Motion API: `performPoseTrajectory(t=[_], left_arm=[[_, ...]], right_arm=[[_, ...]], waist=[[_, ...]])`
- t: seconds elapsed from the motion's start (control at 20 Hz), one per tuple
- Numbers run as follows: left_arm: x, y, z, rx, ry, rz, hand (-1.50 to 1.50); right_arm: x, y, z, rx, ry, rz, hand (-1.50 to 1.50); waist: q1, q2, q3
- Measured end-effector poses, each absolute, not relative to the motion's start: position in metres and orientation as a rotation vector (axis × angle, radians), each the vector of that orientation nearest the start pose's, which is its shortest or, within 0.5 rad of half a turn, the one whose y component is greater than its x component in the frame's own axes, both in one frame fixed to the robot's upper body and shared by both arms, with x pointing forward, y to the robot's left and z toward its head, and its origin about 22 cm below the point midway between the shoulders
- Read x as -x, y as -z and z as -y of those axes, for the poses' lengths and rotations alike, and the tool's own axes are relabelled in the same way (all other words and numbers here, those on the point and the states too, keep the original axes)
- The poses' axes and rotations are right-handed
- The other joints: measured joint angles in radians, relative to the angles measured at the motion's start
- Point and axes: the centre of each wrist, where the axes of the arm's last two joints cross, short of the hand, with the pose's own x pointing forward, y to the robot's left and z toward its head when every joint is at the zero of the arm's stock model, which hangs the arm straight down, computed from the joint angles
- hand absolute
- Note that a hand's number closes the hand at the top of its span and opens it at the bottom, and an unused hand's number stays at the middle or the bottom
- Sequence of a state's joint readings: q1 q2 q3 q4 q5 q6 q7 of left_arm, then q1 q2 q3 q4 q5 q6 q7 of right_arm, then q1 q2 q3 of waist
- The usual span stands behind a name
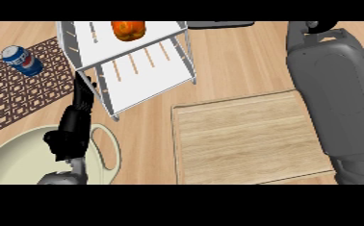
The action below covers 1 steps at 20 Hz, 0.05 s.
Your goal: Pick the squash from the tray and place it in the tiered basket
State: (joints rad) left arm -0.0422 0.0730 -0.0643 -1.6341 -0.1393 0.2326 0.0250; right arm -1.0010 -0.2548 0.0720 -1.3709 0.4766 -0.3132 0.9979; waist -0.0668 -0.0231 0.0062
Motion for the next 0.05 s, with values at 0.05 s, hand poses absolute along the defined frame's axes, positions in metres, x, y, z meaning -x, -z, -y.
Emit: performPoseTrajectory(t=[0.05], left_arm=[[-0.2495,-0.0260,-0.2247,-0.288,0.024,1.666,0.00]], right_arm=[[-0.3664,-0.2646,0.1532,0.647,-0.048,1.487,-1.50]], waist=[[-0.004,-0.001,0.000]])
